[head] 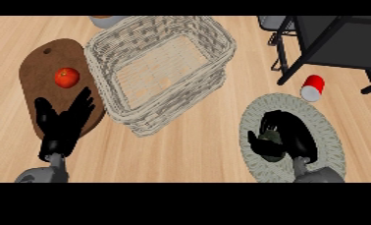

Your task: Pick the squash from the placemat and place it in the tiered shelf

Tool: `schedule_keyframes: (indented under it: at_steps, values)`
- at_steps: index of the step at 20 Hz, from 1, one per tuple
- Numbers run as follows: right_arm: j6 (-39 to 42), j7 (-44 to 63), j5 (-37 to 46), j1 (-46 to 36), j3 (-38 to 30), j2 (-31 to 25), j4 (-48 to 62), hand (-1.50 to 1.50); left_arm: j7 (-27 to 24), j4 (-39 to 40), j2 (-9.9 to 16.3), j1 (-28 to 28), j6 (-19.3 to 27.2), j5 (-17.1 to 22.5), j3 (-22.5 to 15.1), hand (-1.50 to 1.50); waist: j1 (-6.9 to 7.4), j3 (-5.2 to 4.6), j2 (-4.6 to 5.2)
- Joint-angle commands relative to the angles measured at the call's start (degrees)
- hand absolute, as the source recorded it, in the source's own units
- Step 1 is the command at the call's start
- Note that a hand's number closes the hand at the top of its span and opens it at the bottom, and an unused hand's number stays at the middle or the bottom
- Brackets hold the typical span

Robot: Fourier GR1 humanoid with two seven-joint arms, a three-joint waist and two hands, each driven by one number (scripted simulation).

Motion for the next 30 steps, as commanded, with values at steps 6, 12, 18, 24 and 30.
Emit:
schedule_keyframes:
  at_steps: [6, 12, 18, 24, 30]
  values:
    - [9.78, -13.9, -9.82, -2.38, -6.73, -8.46, -9.49, 1.5, 2.99, 1.83, -0.03, -1.4, 0.44, -0.25, 0.54, 0.0, -0.67, -0.2, 0.21]
    - [11.24, 0.67, -11.5, -3.16, -13.15, -10.54, -32.19, 1.5, 1.89, -0.24, 0.66, 2.35, -1.04, 0.71, 1.26, 0.0, -1.36, -0.29, -0.2]
    - [17.8, 14.07, -18.36, -12.58, -24.7, -15.45, -37.88, 1.5, -0.04, 1.77, -0.78, 2.0, -0.79, 0.0, 0.84, 0.0, -0.45, -0.29, 0.15]
    - [22.84, 19.72, -27.84, -22.55, -35.84, -22.09, -34.71, 1.5, 4.98, -2.52, -0.52, 0.52, -0.22, -0.37, -0.12, 0.0, -0.13, -0.24, 0.14]
    - [24.8, 20.82, -31.54, -35.86, -39.56, -28.83, -18.18, 1.5, 3.25, 0.13, -0.48, -0.26, -1.33, -0.22, 0.6, 0.0, 0.49, -0.27, 0.39]
